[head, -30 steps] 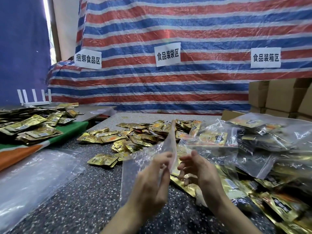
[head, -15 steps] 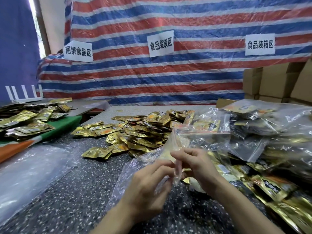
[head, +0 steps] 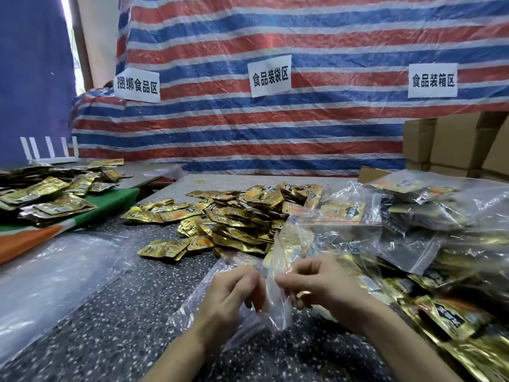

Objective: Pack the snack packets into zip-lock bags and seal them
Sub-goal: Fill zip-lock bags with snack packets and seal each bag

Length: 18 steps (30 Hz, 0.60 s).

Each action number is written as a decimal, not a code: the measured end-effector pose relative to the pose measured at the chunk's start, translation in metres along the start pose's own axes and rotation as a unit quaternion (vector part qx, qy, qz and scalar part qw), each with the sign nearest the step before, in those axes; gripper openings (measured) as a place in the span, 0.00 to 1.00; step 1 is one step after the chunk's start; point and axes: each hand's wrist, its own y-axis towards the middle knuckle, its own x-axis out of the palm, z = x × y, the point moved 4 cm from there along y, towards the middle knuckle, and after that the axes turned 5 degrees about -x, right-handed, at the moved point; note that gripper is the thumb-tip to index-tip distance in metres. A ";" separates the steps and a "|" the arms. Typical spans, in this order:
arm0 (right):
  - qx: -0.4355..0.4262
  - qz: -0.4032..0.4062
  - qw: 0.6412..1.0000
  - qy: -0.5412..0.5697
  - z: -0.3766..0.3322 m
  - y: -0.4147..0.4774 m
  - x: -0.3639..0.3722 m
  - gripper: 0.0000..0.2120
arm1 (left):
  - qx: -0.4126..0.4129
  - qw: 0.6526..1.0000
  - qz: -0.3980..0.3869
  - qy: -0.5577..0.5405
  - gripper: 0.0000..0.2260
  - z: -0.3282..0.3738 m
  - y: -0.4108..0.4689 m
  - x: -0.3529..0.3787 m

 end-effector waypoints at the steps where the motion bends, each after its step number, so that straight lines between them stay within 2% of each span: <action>1: -0.002 -0.017 1.000 -0.008 0.001 -0.001 0.004 0.10 | -0.020 1.000 -0.013 -0.010 0.21 -0.001 0.000 0.003; 4: -0.012 -0.054 0.998 -0.023 0.002 -0.001 0.012 0.11 | -0.058 0.997 -0.039 -0.021 0.17 -0.001 0.001 0.009; 8: -0.015 -0.064 0.998 -0.007 -0.001 -0.004 0.013 0.12 | -0.100 0.992 -0.023 -0.076 0.15 -0.003 0.004 0.008; 12: -0.013 -0.046 0.999 -0.016 -0.005 -0.006 0.010 0.14 | -0.113 0.990 0.001 -0.079 0.16 -0.005 0.006 0.004; 14: -0.014 0.008 1.000 -0.011 -0.006 -0.005 0.005 0.13 | -0.105 0.990 0.041 -0.086 0.16 -0.006 0.006 -0.002; 18: -0.030 0.215 0.976 0.007 -0.003 0.000 -0.022 0.19 | -0.054 0.972 0.195 -0.116 0.21 -0.006 0.005 -0.029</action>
